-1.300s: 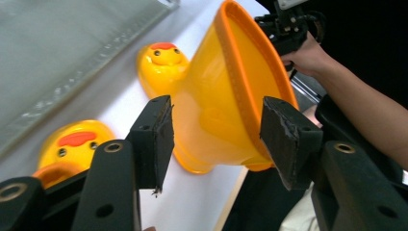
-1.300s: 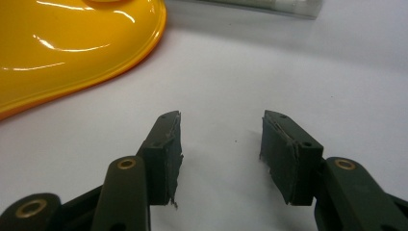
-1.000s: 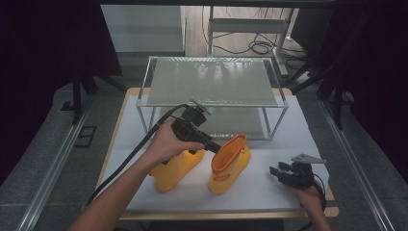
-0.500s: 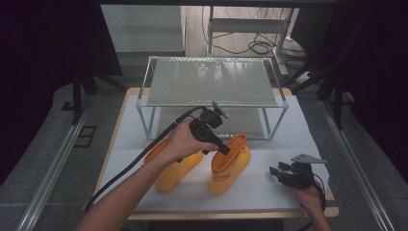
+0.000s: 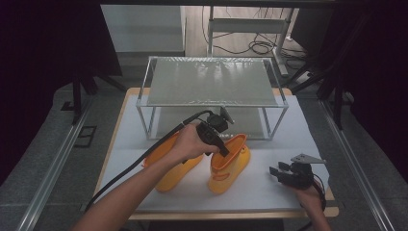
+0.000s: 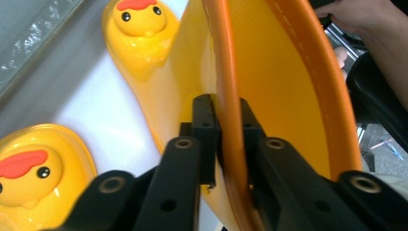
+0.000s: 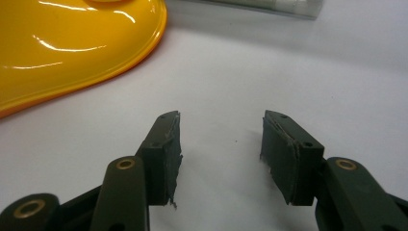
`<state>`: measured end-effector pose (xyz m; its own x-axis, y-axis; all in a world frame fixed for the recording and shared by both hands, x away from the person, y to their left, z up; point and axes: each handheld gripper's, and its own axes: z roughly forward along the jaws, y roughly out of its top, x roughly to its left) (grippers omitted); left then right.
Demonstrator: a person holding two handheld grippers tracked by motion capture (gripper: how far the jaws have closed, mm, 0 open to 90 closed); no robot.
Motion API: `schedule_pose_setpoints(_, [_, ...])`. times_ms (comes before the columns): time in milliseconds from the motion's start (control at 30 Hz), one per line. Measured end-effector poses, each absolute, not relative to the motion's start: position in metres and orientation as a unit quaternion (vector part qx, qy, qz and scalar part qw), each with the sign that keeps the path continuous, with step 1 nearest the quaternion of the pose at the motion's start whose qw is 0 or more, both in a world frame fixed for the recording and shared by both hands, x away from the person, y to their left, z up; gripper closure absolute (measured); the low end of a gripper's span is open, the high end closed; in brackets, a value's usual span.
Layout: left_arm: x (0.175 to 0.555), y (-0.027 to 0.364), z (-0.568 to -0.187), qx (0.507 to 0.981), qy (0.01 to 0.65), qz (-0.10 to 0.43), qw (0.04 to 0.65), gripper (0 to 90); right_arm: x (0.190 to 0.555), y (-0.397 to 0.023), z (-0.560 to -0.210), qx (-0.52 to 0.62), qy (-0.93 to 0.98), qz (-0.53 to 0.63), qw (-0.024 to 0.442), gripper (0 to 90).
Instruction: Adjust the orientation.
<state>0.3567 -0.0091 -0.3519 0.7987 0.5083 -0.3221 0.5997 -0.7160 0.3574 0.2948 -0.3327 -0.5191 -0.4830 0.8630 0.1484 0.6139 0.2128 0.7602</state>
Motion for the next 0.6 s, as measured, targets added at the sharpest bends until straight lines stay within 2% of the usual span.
schedule_pose_setpoints(333, [0.36, -0.001, -0.344, 0.91, 0.308, -0.112, 0.254, 86.9, 0.295, -0.334, -0.519, 0.485, 0.762, 0.402, 0.153, 47.8])
schedule_pose_setpoints(600, [0.349, 0.029, -0.325, 0.897, 0.315, -0.106, 0.291, 86.9, 0.295, -0.333, -0.519, 0.484, 0.763, 0.399, 0.156, 47.8])
